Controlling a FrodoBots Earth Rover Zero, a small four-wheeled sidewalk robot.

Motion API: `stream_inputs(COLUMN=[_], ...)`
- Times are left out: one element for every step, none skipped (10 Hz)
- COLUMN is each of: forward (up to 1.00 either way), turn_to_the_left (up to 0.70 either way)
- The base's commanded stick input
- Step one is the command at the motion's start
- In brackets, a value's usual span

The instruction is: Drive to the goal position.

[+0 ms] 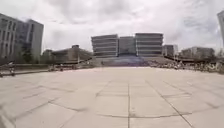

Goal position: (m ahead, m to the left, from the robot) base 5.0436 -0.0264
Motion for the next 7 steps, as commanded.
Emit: stream_inputs(forward=[1.0,1.0,1.0,1.0,1.0,1.0,1.0], turn_to_the_left=[0.0,0.0,0.0,0.0,0.0,0.0,0.0])
